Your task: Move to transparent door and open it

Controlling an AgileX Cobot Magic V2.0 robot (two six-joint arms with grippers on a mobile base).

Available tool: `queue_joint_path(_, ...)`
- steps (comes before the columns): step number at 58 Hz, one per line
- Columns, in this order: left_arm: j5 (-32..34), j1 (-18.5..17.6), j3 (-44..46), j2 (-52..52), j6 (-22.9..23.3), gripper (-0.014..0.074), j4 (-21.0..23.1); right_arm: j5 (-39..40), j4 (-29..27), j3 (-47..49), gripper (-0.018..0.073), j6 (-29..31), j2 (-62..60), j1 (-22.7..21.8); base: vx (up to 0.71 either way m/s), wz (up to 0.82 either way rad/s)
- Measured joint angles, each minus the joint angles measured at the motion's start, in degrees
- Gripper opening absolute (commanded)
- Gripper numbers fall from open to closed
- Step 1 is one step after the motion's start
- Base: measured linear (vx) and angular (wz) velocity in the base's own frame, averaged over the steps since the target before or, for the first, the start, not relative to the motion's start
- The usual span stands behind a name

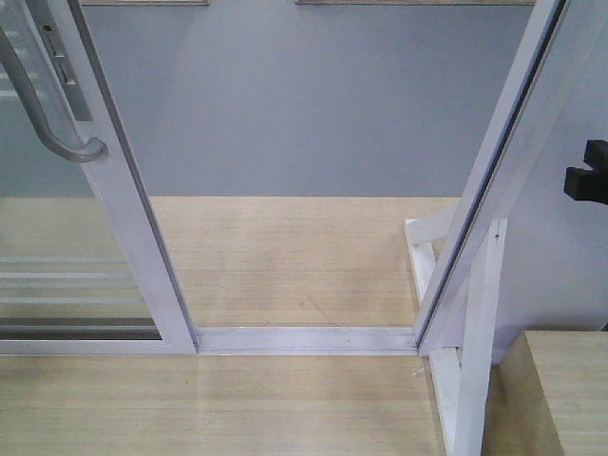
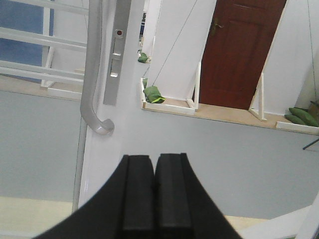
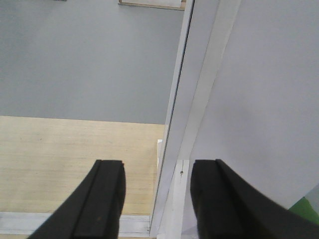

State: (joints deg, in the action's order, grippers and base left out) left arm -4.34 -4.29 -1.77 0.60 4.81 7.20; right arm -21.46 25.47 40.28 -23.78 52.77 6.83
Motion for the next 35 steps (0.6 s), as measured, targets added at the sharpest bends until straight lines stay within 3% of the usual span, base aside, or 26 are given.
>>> queue_joint_path(10, 0.0, 0.0, 0.0, 0.0, 0.0, -0.0008, 0.0, 0.1, -1.1, -2.0, 0.0365, 0.6, -1.4, -0.2, 0.0, 0.0)
queue_joint_path(19, 0.0, 0.0, 0.0, 0.0, 0.0, -0.0008, 0.0, 0.3, -5.8, -7.0, 0.0234, 4.8, -8.0, -3.3, 0.0, 0.0)
queue_joint_path(29, 0.0, 0.0, 0.0, 0.0, 0.0, -0.0008, 0.0, 6.0, -17.4, -15.8, -0.0017, 16.0, -18.5, -9.9, 0.0, 0.0)
queue_joint_path(35, 0.0, 0.0, 0.0, 0.0, 0.0, -0.0008, 0.0, 10.8, -20.5, -21.5, -0.0013, 23.2, -25.6, -11.3, 0.0, 0.0)
